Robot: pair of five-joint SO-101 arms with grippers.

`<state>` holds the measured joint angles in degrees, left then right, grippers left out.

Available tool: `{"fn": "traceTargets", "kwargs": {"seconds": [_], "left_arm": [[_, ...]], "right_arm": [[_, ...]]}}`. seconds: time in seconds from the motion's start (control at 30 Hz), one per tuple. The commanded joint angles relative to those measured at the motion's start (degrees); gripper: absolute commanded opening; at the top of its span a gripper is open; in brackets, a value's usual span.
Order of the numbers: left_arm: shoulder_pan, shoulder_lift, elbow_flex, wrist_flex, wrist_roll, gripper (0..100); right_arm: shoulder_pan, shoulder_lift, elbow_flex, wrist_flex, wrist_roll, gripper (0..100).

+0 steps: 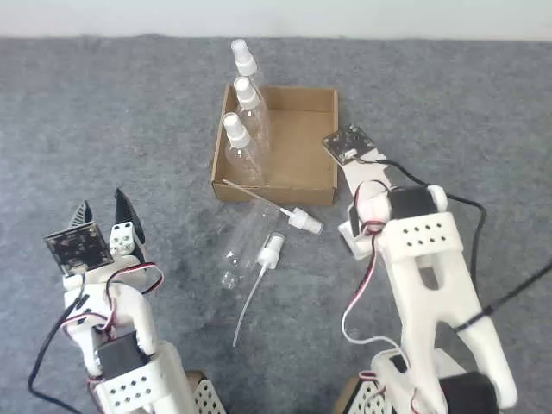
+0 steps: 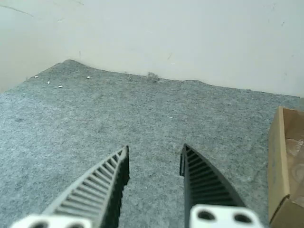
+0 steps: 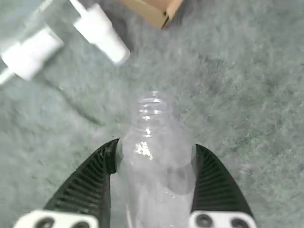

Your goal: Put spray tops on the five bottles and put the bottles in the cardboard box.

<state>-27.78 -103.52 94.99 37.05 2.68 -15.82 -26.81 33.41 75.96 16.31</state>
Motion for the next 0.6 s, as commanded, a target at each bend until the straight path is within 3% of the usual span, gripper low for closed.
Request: {"fn": "traceTargets", "kwargs": {"seconds": [0.0, 0.23, 0.57], "left_arm": [[-0.2, -0.9, -0.5, -2.0, 0.0, 17], [-0.2, -0.9, -0.5, -2.0, 0.0, 17], [-0.1, -0.9, -0.5, -2.0, 0.0, 17]], "right_arm": [[-4.0, -5.1, -2.3, 0.8, -5.5, 8.3], [-10.0, -13.4, -2.3, 0.3, -12.3, 8.3], [-12.4, -22.6, -2.3, 0.1, -16.5, 8.3]]}}
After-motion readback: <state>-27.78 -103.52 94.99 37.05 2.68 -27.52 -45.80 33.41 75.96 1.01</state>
